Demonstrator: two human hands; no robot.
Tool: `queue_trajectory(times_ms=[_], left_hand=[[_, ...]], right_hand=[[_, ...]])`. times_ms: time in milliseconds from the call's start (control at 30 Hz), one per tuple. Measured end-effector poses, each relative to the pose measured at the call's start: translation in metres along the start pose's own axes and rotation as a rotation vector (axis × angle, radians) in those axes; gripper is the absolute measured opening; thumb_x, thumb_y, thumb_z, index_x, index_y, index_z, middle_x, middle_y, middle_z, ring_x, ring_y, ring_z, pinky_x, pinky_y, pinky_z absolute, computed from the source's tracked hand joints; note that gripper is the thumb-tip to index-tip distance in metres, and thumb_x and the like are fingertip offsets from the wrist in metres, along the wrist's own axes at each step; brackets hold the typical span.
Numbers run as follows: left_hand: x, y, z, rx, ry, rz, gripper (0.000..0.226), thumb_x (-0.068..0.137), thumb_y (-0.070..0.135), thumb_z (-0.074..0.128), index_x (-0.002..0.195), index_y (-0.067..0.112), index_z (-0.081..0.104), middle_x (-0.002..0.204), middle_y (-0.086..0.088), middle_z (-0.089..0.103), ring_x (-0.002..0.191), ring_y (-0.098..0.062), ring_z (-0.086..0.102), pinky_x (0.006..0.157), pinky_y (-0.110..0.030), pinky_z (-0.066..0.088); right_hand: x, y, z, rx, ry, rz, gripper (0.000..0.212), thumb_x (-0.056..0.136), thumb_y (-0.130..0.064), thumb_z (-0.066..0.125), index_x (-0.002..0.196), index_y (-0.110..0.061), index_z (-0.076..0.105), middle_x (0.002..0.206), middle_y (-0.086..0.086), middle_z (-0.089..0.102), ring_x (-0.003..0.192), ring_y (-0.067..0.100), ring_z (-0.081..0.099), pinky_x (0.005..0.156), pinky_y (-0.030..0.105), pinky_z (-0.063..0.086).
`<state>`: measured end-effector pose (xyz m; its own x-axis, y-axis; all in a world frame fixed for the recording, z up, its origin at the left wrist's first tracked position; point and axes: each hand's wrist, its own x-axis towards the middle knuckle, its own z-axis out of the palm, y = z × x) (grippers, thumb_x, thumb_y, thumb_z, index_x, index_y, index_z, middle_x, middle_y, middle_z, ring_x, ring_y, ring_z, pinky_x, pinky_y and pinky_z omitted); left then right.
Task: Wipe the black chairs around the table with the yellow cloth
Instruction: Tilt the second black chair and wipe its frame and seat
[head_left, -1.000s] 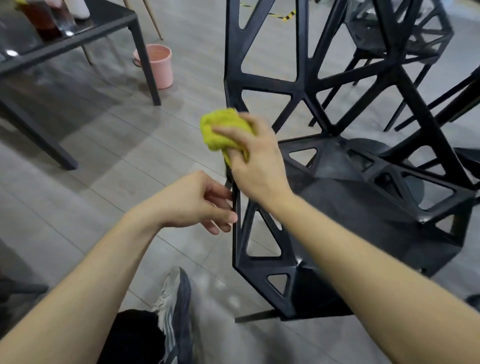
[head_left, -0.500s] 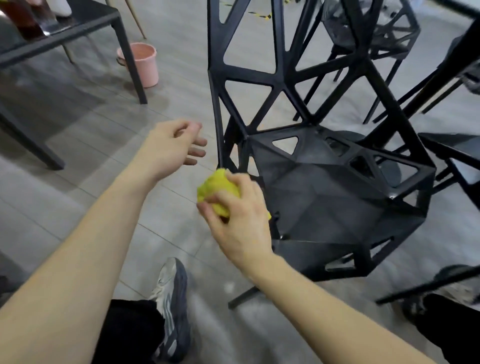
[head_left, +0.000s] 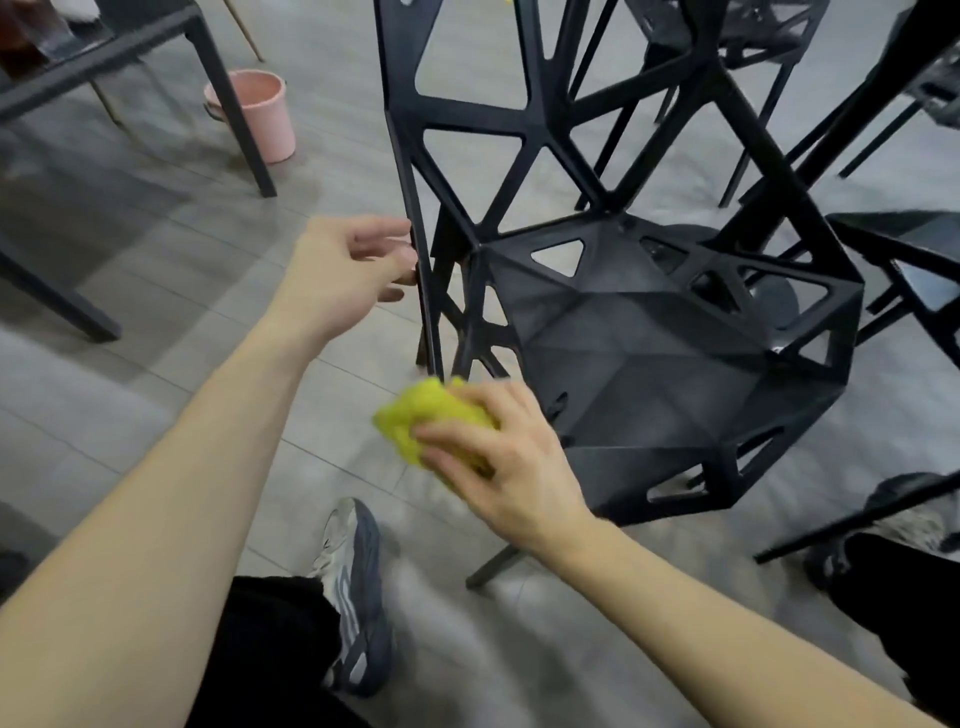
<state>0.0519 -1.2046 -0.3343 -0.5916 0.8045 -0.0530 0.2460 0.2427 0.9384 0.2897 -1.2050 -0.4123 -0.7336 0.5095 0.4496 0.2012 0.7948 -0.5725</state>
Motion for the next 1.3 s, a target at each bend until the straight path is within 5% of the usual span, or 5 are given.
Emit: queue_trajectory(times_ms=[167, 333, 567, 733, 1300], left_hand=[[-0.008, -0.002, 0.01, -0.008, -0.053, -0.009, 0.05, 0.096, -0.002, 0.077, 0.139, 0.014, 0.057, 0.111, -0.006, 0.076, 0.091, -0.025, 0.08, 0.075, -0.046, 0.069], [-0.007, -0.004, 0.014, -0.027, -0.032, -0.024, 0.049, 0.096, -0.006, 0.074, 0.136, 0.016, 0.055, 0.11, -0.012, 0.079, 0.086, -0.029, 0.08, 0.068, -0.042, 0.068], [-0.002, -0.004, 0.006, -0.058, -0.059, -0.053, 0.051, 0.095, -0.007, 0.075, 0.136, 0.012, 0.051, 0.109, -0.011, 0.081, 0.09, -0.027, 0.081, 0.068, -0.041, 0.068], [0.0, -0.005, 0.006, -0.058, -0.086, -0.051, 0.052, 0.095, -0.004, 0.077, 0.137, 0.012, 0.052, 0.112, -0.013, 0.079, 0.088, -0.027, 0.08, 0.071, -0.044, 0.068], [-0.006, -0.005, 0.013, -0.069, -0.068, -0.014, 0.046, 0.097, -0.004, 0.073, 0.133, 0.015, 0.05, 0.112, -0.015, 0.077, 0.088, -0.021, 0.079, 0.07, -0.04, 0.067]], right_hand=[[-0.042, 0.018, -0.027, -0.101, -0.109, -0.173, 0.011, 0.101, -0.024, 0.076, 0.11, -0.025, 0.082, 0.128, 0.006, 0.065, 0.111, 0.031, 0.057, 0.093, 0.044, 0.05], [0.074, 0.028, -0.031, 0.161, 0.456, 0.382, 0.019, 0.1, -0.027, 0.074, 0.118, -0.026, 0.078, 0.119, -0.003, 0.061, 0.11, 0.003, 0.059, 0.096, 0.012, 0.042], [0.082, 0.101, -0.014, -0.173, -0.225, 0.365, 0.024, 0.104, -0.037, 0.062, 0.122, -0.036, 0.079, 0.117, 0.002, 0.065, 0.111, 0.031, 0.064, 0.095, 0.039, 0.049], [0.114, 0.075, 0.0, 0.095, -0.035, 0.357, 0.025, 0.101, -0.033, 0.069, 0.123, -0.032, 0.078, 0.123, -0.003, 0.066, 0.115, 0.015, 0.062, 0.102, 0.028, 0.045], [0.075, 0.022, -0.044, -0.127, -0.382, 0.493, 0.037, 0.096, -0.034, 0.061, 0.131, -0.042, 0.072, 0.127, 0.001, 0.068, 0.12, 0.026, 0.063, 0.095, 0.031, 0.047]])
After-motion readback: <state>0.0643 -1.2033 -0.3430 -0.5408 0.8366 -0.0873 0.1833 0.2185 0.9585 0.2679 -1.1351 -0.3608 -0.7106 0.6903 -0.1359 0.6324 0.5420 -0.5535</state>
